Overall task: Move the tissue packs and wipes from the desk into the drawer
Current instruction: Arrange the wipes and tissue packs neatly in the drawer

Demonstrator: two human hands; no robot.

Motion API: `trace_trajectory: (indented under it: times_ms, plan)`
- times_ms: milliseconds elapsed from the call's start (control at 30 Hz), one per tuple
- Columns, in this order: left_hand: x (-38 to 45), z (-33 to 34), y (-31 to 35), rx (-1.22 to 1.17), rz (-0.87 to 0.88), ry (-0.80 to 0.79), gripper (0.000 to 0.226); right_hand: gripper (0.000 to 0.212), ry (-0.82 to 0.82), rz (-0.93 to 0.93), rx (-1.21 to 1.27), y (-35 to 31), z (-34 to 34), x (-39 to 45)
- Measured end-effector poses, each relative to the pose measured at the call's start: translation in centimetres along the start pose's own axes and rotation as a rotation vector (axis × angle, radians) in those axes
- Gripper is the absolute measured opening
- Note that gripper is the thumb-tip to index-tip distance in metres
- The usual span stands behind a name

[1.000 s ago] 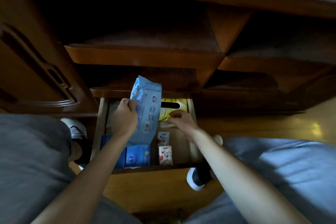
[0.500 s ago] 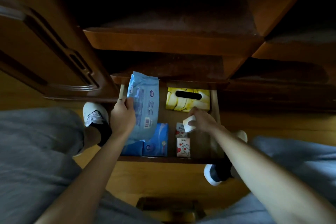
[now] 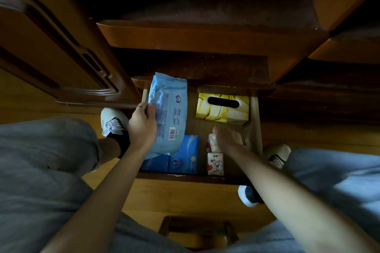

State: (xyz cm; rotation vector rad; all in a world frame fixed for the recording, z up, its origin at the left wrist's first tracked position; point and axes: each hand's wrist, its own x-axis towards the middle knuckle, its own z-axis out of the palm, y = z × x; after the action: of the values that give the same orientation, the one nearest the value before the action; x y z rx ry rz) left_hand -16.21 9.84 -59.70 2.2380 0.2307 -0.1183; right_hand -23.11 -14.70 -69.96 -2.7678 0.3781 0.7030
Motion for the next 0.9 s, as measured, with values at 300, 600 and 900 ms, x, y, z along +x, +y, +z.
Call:
trace_trajectory:
  times_ms: [300,600,900]
  plan:
    - [-0.3,-0.1,0.0,-0.031,0.022,-0.005,0.025,0.028,-0.052,0.192,0.154,0.4,-0.3,-0.1]
    - [-1.0,-0.5,-0.6,-0.036,-0.009,-0.027,0.027,0.076,-0.061,0.282,0.114,-2.8,2.2,-1.7]
    - [-1.2,0.1,-0.3,-0.015,0.012,-0.067,0.027,0.081,-0.051,0.267,0.138,-2.8,2.0,-1.9]
